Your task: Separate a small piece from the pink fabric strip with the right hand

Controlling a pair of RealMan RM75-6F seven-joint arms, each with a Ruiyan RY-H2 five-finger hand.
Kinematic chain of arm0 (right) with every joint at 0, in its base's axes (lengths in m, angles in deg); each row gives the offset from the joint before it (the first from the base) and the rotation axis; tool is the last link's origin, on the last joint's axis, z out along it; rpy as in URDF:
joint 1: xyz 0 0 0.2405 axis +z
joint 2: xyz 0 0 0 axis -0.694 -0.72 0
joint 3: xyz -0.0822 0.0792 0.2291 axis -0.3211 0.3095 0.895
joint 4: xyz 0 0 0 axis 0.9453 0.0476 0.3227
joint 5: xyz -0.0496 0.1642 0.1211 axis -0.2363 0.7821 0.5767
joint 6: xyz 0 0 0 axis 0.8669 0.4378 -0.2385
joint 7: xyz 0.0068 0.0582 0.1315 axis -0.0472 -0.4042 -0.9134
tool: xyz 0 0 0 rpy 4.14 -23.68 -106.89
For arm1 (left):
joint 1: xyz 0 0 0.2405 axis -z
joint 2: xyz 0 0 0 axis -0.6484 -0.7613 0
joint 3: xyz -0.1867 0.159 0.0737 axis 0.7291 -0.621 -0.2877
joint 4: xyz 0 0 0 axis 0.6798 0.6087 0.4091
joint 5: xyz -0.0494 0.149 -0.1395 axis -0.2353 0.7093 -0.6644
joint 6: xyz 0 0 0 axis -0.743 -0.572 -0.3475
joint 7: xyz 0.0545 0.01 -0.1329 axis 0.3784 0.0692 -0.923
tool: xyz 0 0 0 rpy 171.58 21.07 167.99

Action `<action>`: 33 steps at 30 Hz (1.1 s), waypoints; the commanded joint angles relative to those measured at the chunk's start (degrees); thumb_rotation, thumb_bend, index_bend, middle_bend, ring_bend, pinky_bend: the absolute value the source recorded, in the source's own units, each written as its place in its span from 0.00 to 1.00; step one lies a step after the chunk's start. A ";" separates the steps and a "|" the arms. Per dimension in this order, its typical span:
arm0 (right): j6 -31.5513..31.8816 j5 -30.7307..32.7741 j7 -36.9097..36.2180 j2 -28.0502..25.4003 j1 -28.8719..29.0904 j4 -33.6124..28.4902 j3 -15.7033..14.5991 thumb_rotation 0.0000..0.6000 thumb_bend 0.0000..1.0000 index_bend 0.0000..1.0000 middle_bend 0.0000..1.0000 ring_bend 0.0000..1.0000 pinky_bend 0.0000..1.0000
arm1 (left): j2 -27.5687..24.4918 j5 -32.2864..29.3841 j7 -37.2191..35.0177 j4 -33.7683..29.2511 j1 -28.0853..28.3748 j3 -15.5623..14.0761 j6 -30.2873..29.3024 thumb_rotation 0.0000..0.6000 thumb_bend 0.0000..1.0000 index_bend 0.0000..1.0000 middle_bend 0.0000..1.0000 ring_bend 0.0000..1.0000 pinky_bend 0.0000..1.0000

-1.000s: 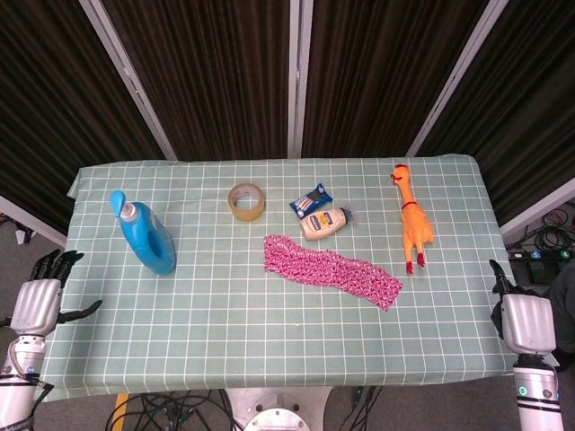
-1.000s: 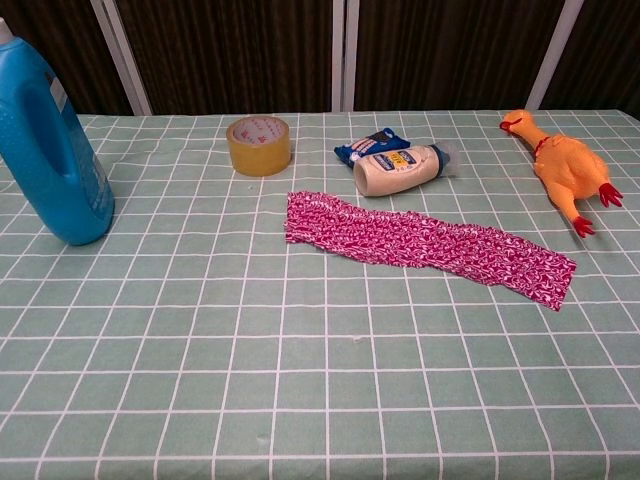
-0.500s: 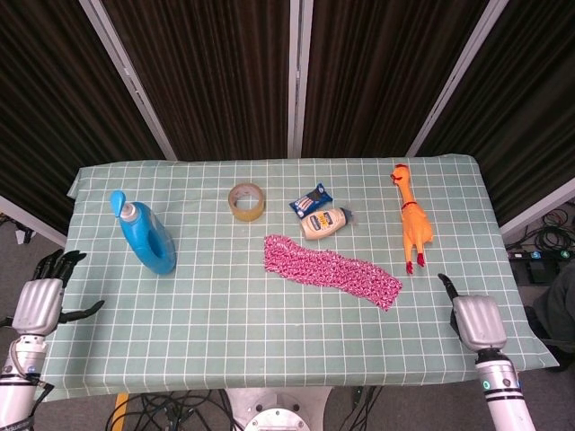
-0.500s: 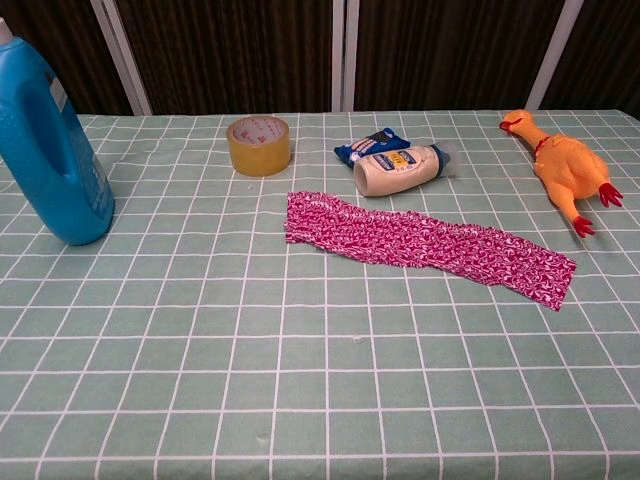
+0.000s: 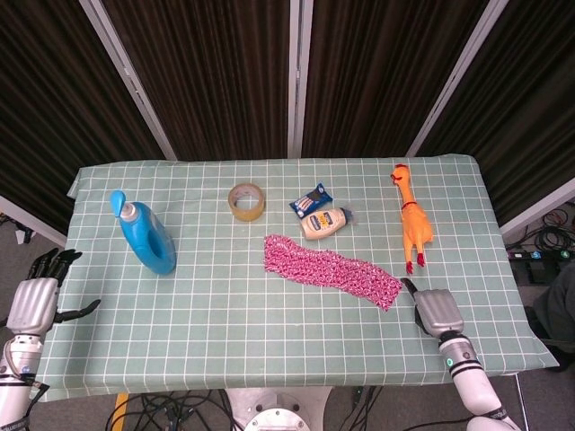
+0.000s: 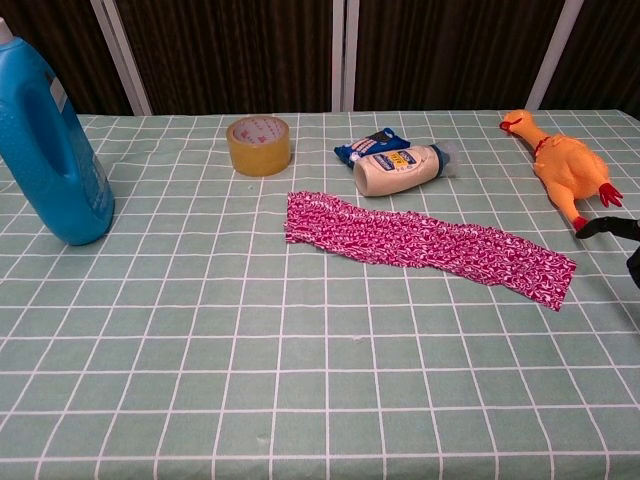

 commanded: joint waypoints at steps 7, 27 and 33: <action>-1.89 5.64 2.74 1.62 3.71 0.73 -1.38 1.00 0.97 0.11 0.94 0.83 0.72 | -0.10 0.04 -0.88 0.25 0.09 -0.22 0.56 0.73 0.13 0.14 0.11 0.02 0.09; 0.18 9.47 6.05 4.24 6.99 1.71 -5.96 1.00 0.97 0.11 0.94 0.83 0.72 | -0.38 -0.30 -1.39 0.19 -0.03 -0.19 0.83 0.72 0.13 0.14 0.11 0.01 0.09; 1.08 8.81 6.56 4.29 7.14 0.67 -7.36 1.00 0.97 0.11 0.94 0.83 0.72 | -0.58 -0.40 -1.25 -0.19 -0.03 -0.20 0.96 0.71 0.13 0.14 0.11 0.01 0.09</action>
